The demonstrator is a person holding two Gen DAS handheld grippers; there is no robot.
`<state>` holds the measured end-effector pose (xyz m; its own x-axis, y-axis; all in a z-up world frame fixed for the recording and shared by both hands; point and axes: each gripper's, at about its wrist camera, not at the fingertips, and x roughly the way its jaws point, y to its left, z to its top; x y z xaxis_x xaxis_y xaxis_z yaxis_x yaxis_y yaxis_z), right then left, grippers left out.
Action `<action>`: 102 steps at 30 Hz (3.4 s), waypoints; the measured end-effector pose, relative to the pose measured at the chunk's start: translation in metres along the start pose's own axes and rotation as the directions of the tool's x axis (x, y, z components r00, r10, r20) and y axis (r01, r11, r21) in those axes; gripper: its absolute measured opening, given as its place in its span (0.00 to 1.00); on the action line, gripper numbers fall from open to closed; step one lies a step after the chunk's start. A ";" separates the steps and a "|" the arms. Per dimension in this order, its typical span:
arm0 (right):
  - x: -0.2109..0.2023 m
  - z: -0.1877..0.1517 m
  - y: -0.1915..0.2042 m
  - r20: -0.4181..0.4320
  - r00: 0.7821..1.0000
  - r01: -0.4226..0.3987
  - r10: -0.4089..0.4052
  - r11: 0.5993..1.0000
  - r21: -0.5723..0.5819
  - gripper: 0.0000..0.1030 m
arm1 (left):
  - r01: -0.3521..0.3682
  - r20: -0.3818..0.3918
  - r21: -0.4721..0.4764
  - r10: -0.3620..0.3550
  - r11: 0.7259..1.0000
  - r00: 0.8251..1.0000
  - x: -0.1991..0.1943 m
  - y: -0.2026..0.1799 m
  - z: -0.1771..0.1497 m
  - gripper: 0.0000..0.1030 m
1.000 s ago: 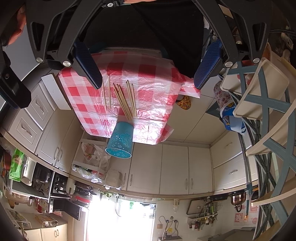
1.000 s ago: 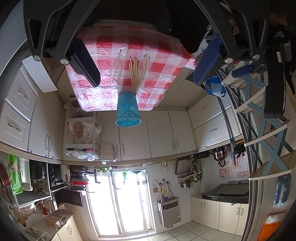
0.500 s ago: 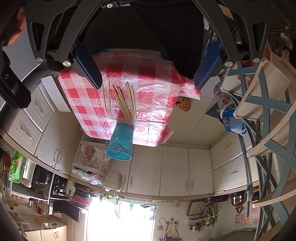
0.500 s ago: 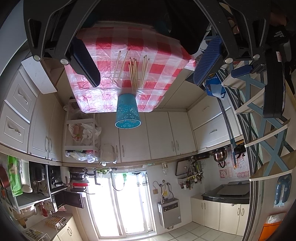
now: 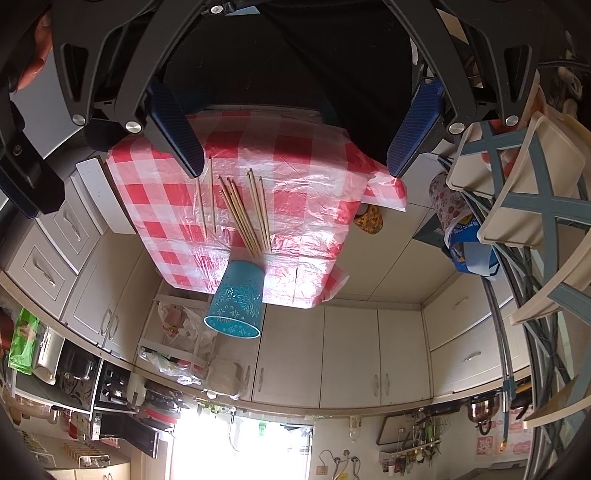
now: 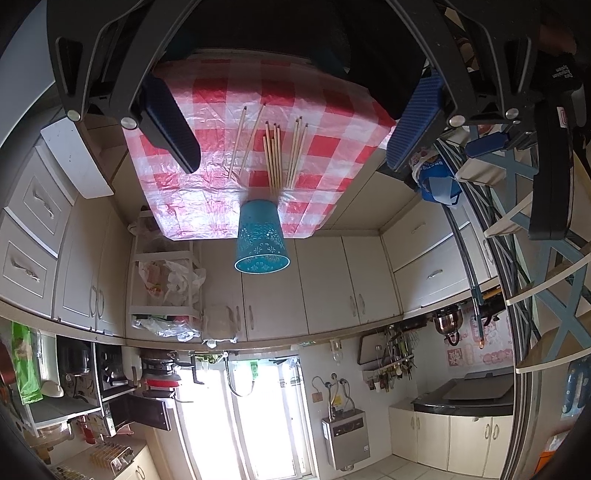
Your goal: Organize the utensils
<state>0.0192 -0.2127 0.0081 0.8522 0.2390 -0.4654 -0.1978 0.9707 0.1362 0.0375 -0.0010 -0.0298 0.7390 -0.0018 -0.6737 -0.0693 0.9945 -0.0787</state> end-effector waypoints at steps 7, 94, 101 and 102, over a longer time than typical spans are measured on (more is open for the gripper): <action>0.045 -0.002 -0.017 -0.074 0.997 0.021 -0.019 0.999 0.025 0.94 | -0.006 -0.049 -0.010 0.006 1.000 0.999 0.047 0.001 0.011 0.93; 0.329 -0.023 -0.138 -0.480 0.871 -0.025 0.106 0.985 0.172 0.06 | 0.222 -0.301 0.127 -0.176 0.967 0.937 0.337 -0.025 0.103 0.04; 0.297 0.024 -0.141 -0.255 0.947 -0.119 0.196 0.950 0.287 0.06 | 0.341 0.010 0.047 -0.342 0.939 0.940 0.269 -0.001 0.161 0.04; 0.293 0.036 -0.140 -0.202 0.958 -0.138 0.202 0.946 0.292 0.06 | 0.349 0.045 0.042 -0.350 0.936 0.935 0.265 -0.003 0.171 0.04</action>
<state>0.3143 -0.2793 -0.1163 0.6786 0.4301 -0.5955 -0.1634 0.8788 0.4484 0.3486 0.0140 -0.0825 0.7461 -0.3454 -0.5693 0.2211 0.9349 -0.2775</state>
